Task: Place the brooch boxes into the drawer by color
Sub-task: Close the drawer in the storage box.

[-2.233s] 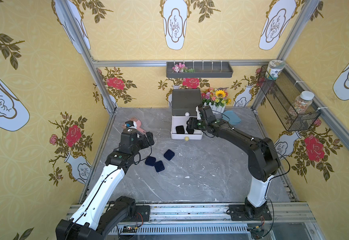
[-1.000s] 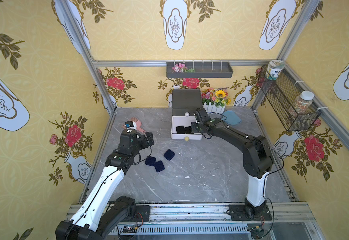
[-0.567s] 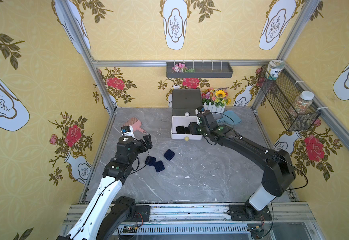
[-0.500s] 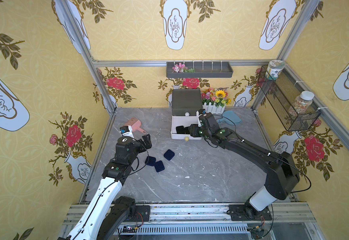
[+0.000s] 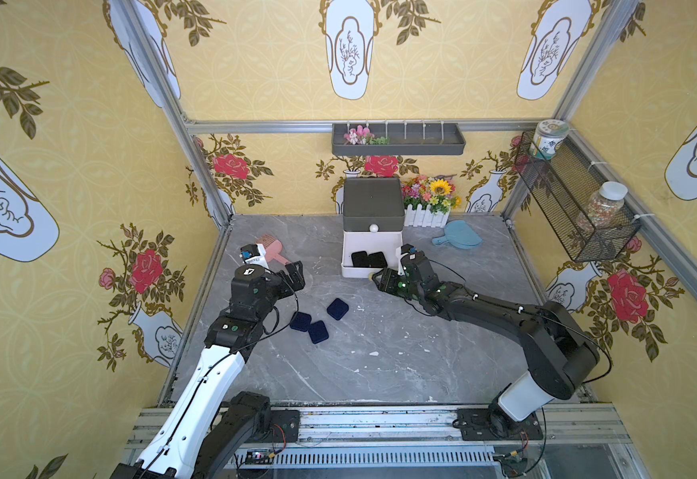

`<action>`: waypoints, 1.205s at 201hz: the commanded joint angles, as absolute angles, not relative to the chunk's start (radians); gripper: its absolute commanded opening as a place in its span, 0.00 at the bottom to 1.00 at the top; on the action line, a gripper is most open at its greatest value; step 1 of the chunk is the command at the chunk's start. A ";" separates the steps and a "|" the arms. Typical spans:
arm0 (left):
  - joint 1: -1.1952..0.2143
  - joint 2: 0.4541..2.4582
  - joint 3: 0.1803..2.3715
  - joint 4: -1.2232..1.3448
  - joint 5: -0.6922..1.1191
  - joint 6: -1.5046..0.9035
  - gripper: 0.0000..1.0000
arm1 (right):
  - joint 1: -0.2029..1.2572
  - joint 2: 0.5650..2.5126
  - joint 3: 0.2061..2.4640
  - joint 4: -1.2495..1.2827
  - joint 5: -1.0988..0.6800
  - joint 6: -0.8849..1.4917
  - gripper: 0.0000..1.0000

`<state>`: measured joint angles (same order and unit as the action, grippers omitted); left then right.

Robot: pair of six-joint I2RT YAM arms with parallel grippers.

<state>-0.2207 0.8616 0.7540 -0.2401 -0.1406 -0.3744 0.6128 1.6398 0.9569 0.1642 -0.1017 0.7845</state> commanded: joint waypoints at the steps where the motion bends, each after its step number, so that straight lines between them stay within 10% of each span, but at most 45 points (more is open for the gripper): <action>1: -0.219 0.859 0.748 -0.236 -0.125 -0.353 1.00 | 0.608 1.688 0.983 0.255 -0.102 0.815 0.54; 242: -0.237 0.945 0.882 -0.334 -0.338 0.067 1.00 | 0.524 1.977 1.285 0.282 -0.058 0.779 0.35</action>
<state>-0.2302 0.9463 0.9012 -0.3271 -0.3126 0.0162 0.5346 1.9476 1.2457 0.2363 -0.0853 0.8028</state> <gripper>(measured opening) 0.999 0.347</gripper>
